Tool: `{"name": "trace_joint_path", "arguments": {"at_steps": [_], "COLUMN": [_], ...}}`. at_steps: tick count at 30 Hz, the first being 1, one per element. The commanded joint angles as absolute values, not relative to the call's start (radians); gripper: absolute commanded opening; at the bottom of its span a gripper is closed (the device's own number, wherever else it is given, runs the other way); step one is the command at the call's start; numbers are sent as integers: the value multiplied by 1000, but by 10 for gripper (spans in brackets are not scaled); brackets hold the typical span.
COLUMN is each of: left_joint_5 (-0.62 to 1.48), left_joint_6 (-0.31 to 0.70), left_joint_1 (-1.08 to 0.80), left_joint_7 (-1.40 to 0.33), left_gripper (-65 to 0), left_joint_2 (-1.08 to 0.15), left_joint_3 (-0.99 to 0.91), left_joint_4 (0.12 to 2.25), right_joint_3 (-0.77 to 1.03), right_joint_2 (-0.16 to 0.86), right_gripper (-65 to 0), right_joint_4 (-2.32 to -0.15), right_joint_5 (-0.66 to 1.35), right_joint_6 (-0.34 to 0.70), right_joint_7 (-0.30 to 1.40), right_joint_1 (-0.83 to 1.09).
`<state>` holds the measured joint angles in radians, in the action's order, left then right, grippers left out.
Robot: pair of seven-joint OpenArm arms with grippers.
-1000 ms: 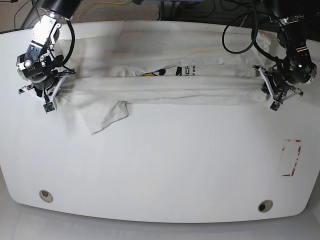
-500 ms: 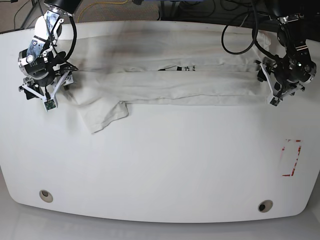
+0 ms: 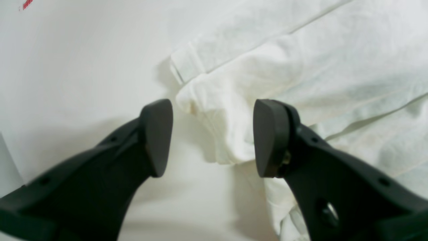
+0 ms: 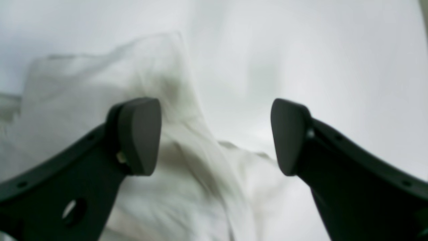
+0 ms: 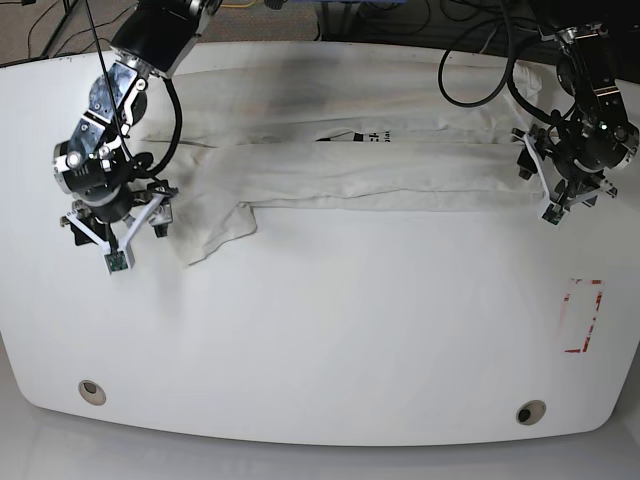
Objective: Layout the t-shirt on the table in an organized manner, then fold the t-shirt properly
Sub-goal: 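Lift the hem with both grippers and fold it toward the shoulders, then release the folded edge with the right gripper and regrasp the sleeve end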
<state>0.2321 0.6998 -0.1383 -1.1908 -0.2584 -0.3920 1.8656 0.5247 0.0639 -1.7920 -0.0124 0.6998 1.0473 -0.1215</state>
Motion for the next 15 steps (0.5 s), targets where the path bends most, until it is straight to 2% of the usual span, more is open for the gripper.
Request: {"name": "trace_joint_path", "arguments": {"at_steps": [1,7,15], "left_joint_5": [236,236,236], "left_joint_6": [698,698,698], "left_joint_1": [-130,-130,-130], "left_joint_7": [-1185,-1185,-1182], "left_gripper": [-290,-290,-290], "left_joint_2": [-272,-272,-272], "left_joint_3": [-398,-398,-398], "left_joint_4": [1886,1886,1886], "right_joint_3": [526,532,529], "right_joint_2": [71,76,101], "right_gripper": [-160,-162,-162], "right_joint_4": [-1702,-1498,-1336], "right_joint_5": [-4,-4,-4], "right_joint_6": [698,698,698], "right_joint_7": [1027,958,886], "right_joint_1": [-189,-285,-328]}}
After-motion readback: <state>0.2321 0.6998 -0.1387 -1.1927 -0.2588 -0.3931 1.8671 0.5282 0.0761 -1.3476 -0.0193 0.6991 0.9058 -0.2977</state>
